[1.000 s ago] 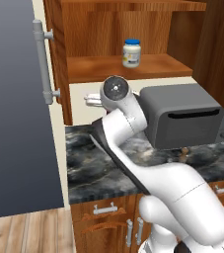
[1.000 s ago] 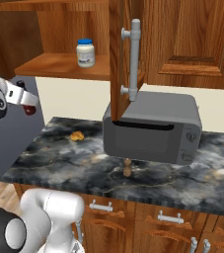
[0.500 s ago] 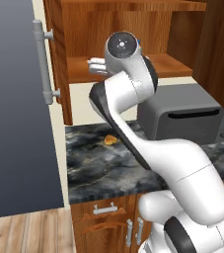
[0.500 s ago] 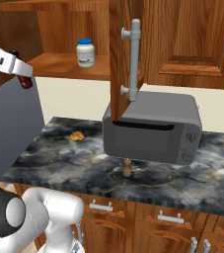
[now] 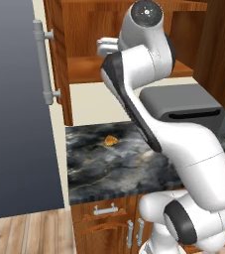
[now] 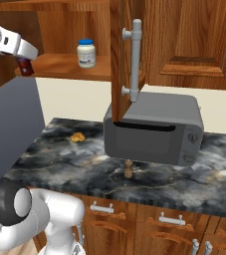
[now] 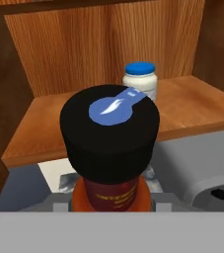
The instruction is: There are various items on the counter. Only move the condiments/shakers into the cabinet.
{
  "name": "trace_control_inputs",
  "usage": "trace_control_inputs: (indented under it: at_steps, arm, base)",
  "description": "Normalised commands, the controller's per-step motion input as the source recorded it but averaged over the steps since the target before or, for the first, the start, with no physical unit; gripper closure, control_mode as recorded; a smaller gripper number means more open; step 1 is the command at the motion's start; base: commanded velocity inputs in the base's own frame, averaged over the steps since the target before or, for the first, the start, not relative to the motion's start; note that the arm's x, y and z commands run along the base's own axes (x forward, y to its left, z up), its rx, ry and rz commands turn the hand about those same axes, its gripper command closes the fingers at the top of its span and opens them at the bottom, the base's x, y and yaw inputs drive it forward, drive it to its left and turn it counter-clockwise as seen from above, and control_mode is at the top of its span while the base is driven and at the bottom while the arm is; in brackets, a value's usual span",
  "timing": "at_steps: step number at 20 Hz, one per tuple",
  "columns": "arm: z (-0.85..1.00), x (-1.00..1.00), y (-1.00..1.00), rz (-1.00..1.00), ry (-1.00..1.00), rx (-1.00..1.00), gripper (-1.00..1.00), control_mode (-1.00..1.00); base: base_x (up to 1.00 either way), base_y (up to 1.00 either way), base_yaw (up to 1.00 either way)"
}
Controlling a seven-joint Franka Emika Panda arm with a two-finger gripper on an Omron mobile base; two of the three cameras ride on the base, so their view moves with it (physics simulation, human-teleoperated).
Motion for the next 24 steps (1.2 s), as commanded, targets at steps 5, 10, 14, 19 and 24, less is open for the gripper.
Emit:
trace_control_inputs:
  at_steps: [5, 10, 14, 19, 24]
  arm:
    - [-0.13, 0.02, -0.33, 0.03, -0.03, 0.04, 1.0, -1.0]
    - [-0.03, 0.0, 0.0, 0.0, -0.04, 0.0, 1.0, -1.0]
    - [-0.05, 0.14, 0.0, 0.0, -0.1, 0.0, 1.0, -1.0]
    - [-0.05, 0.29, 0.01, 0.0, -0.08, 0.0, 1.0, -1.0]
    - [-0.02, 0.31, 0.06, 0.0, -0.02, 0.0, 1.0, -1.0]
  base:
    - [0.0, 0.0, 0.0]
    - [0.0, 0.0, 0.0]
    - [0.0, 0.0, 0.0]
    - [0.0, 0.0, 0.0]
    - [0.0, 0.0, 0.0]
